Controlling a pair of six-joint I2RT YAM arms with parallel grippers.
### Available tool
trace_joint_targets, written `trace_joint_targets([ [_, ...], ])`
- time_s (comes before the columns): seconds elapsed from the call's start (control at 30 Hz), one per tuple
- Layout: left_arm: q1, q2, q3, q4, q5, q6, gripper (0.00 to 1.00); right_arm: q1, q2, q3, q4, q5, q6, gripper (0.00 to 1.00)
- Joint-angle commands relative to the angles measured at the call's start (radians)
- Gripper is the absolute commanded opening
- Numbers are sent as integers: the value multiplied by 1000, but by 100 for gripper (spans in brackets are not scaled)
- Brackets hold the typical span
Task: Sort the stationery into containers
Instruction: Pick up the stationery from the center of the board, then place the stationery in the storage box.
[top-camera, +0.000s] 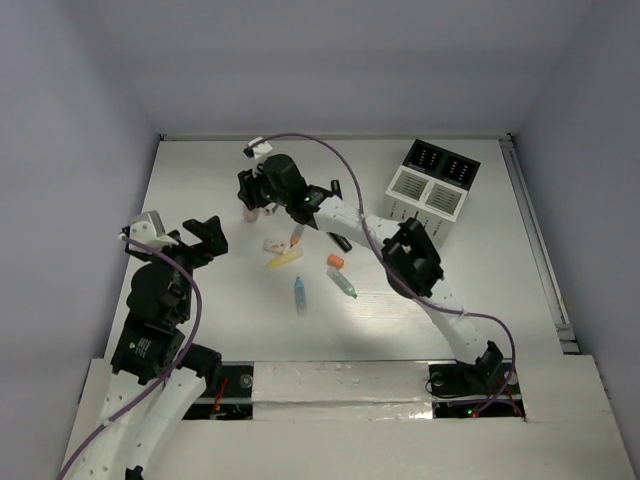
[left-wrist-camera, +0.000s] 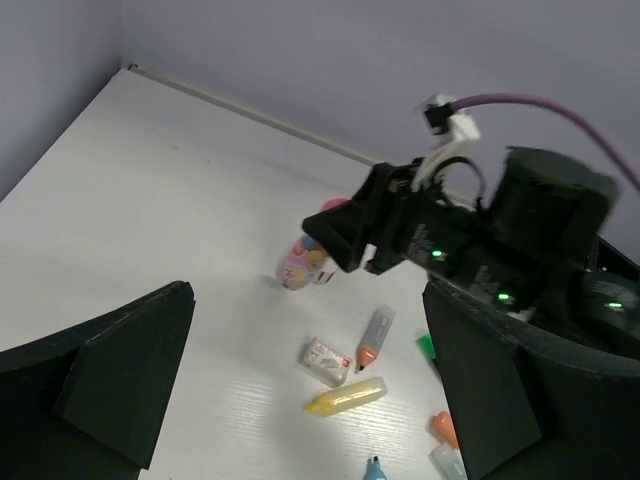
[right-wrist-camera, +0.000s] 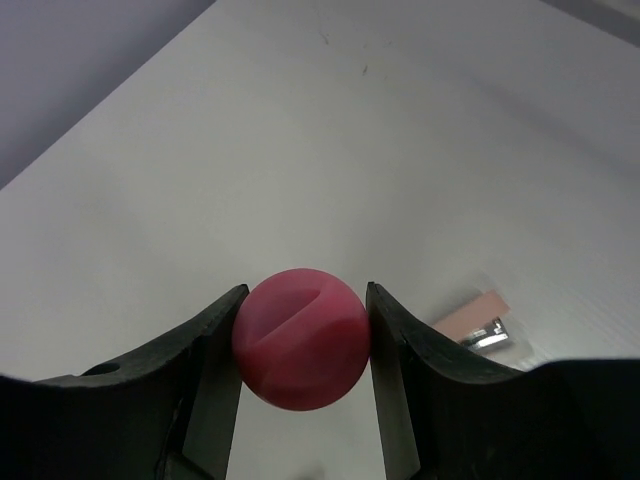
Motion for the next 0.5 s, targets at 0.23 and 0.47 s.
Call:
trace_joint_targets([
  [0.23, -4, 46, 19, 52, 105, 22, 99, -218, -636, -437, 213, 115, -31, 21],
  [0.47, -4, 79, 17, 57, 139, 27, 99, -467, -797, -547, 69, 249, -88, 19],
])
